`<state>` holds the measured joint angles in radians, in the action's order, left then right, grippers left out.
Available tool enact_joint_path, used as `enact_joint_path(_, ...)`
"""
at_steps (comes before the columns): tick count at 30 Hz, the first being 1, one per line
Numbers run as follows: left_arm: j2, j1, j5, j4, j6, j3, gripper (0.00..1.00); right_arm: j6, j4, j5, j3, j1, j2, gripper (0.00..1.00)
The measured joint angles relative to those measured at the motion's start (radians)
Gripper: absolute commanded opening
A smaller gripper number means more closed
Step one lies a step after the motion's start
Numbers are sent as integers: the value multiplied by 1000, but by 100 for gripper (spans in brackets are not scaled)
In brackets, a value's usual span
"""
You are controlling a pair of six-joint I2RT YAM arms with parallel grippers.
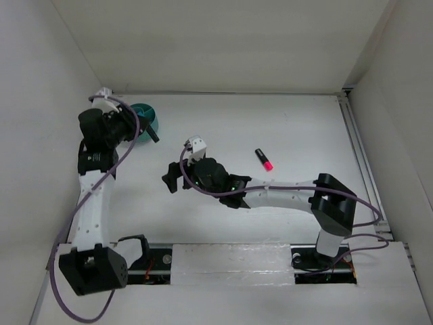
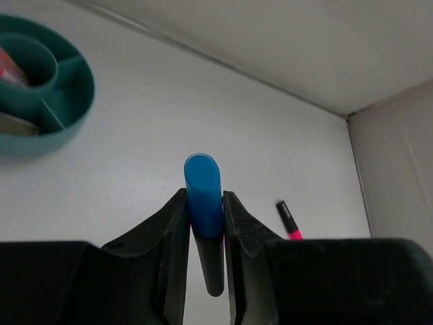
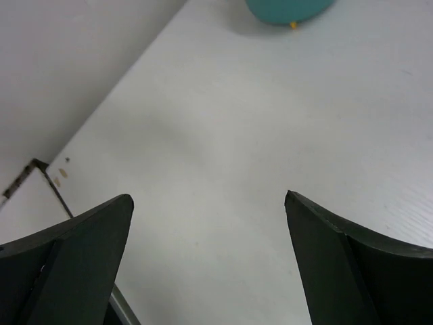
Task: Sort the stationery into containers
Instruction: Place the pen in the storage box.
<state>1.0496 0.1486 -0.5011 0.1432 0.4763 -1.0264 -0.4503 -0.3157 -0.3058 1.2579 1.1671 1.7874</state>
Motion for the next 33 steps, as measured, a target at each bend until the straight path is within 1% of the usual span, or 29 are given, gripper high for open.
enact_joint_path(4, 210, 0, 90, -61, -35, -198, 0, -13, 30, -17, -118, 0, -83, 100)
enact_joint_path(10, 565, -12, 152, -166, -131, -509, 0, -83, 31, -24, -335, 15, -310, 100)
enact_joint_path(13, 701, -30, 173, -202, -172, -596, 0, -108, 38, -45, -422, 59, -411, 100)
enact_joint_path(15, 751, -38, 180, -227, -198, -596, 0, -120, 60, -70, -472, 99, -483, 100)
enact_joint_path(18, 764, -43, 191, -264, -239, -531, 0, -127, 103, -95, -529, 138, -600, 100)
enact_joint_path(21, 766, -42, 200, -290, -281, -492, 0, -135, 118, -107, -581, 138, -721, 100)
enact_joint_path(24, 771, -42, 199, -305, -311, -490, 0, -142, 126, -107, -618, 137, -813, 100)
enact_joint_path(28, 771, -42, 208, -330, -342, -490, 0, -150, 129, -107, -659, 137, -875, 100)
enact_joint_path(33, 773, -42, 243, -357, -369, -473, 0, -156, 144, -106, -689, 137, -888, 100)
